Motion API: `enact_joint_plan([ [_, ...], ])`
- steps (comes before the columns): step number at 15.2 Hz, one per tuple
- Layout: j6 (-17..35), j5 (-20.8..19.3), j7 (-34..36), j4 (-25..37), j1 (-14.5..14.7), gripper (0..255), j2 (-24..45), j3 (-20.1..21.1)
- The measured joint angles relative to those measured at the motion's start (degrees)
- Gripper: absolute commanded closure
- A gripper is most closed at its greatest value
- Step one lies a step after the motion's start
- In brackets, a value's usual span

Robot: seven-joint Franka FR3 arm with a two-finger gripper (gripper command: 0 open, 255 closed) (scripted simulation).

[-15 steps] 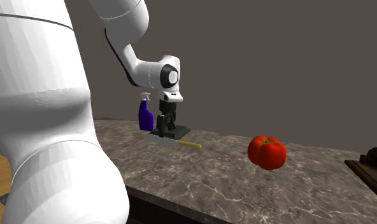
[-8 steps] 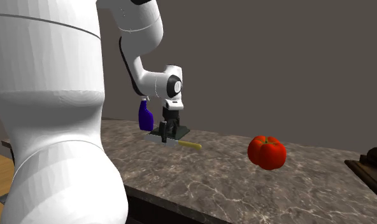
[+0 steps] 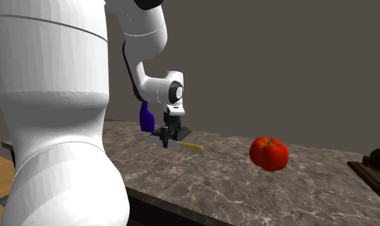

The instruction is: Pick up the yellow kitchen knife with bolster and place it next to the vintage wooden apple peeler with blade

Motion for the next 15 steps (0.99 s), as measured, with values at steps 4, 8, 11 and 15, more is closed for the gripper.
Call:
enact_joint_plan([
  [4, 0.01, -0.01, 0.01, 0.00, 0.00, 255, 0.01, 0.00],
  [8, 0.00, -0.01, 0.01, 0.00, 0.00, 255, 0.00, 0.00],
  [11, 0.01, -0.01, 0.00, 0.01, 0.00, 255, -0.01, 0.00],
  [15, -1.54, 0.88, -0.60, 0.61, -0.16, 255, -1.15, 0.05],
])
